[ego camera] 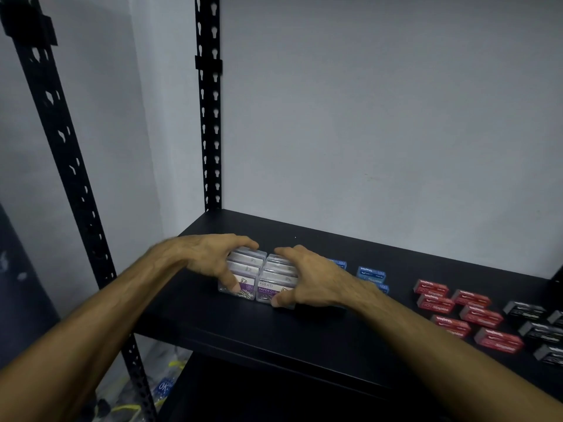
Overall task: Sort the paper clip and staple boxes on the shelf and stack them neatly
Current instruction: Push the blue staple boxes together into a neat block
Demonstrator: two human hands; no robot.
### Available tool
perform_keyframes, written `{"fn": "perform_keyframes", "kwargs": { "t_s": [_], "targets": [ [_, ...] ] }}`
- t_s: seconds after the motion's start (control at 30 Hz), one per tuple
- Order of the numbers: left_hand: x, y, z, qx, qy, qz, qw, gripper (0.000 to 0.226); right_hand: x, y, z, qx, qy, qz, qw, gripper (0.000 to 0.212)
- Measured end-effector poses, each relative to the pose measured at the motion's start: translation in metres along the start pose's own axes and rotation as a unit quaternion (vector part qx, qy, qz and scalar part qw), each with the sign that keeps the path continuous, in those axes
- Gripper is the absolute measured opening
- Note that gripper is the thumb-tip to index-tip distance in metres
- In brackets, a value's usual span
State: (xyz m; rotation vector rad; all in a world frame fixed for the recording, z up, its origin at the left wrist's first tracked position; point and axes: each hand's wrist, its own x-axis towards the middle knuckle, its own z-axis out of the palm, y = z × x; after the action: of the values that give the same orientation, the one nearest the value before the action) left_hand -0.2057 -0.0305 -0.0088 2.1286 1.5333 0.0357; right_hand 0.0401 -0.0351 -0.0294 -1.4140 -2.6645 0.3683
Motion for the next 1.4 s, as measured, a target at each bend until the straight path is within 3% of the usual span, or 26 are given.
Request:
{"fn": "perform_keyframes", "kwargs": {
  "t_s": [0.17, 0.37, 0.47, 0.57, 0.63, 0.77, 0.9, 1.03, 1.23, 1.4],
  "targets": [
    [-0.004, 0.001, -0.006, 0.019, -0.01, -0.017, 1.0, 0.119, -0.013, 0.005, -0.01, 0.001, 0.02, -0.001, 1.0, 0.109],
    [-0.015, 0.023, -0.035, 0.034, 0.048, -0.018, 0.998, 0.123, -0.039, 0.015, -0.029, 0.033, 0.086, -0.015, 0.996, 0.093],
    [-0.014, 0.05, -0.038, 0.045, 0.116, 0.013, 0.992, 0.105, -0.052, 0.024, -0.038, 0.046, 0.105, 0.0, 0.993, 0.086],
    [-0.009, 0.082, -0.029, 0.021, 0.211, 0.07, 0.975, 0.07, -0.068, 0.038, -0.045, 0.054, 0.123, 0.026, 0.991, 0.068],
    [-0.003, 0.106, -0.015, 0.013, 0.232, 0.119, 0.965, 0.046, -0.08, 0.047, -0.049, 0.04, 0.129, 0.046, 0.99, 0.053],
    [0.012, 0.148, 0.023, 0.054, 0.181, 0.171, 0.967, 0.024, -0.103, 0.065, -0.053, 0.0, 0.096, 0.089, 0.991, 0.033],
    [0.026, 0.166, 0.051, 0.138, 0.122, 0.147, 0.972, 0.026, -0.119, 0.081, -0.047, -0.023, 0.041, 0.113, 0.992, 0.023],
    [0.035, 0.169, 0.07, 0.213, 0.1, 0.105, 0.966, 0.033, -0.123, 0.092, -0.034, -0.014, 0.041, 0.106, 0.993, 0.011],
    [0.043, 0.167, 0.081, 0.231, 0.107, 0.097, 0.962, 0.03, -0.118, 0.094, -0.021, 0.01, 0.041, 0.09, 0.995, 0.018],
    [0.044, 0.163, 0.087, 0.179, 0.107, 0.117, 0.971, 0.023, -0.116, 0.093, -0.019, 0.01, 0.044, 0.086, 0.995, 0.016]
  ]
}}
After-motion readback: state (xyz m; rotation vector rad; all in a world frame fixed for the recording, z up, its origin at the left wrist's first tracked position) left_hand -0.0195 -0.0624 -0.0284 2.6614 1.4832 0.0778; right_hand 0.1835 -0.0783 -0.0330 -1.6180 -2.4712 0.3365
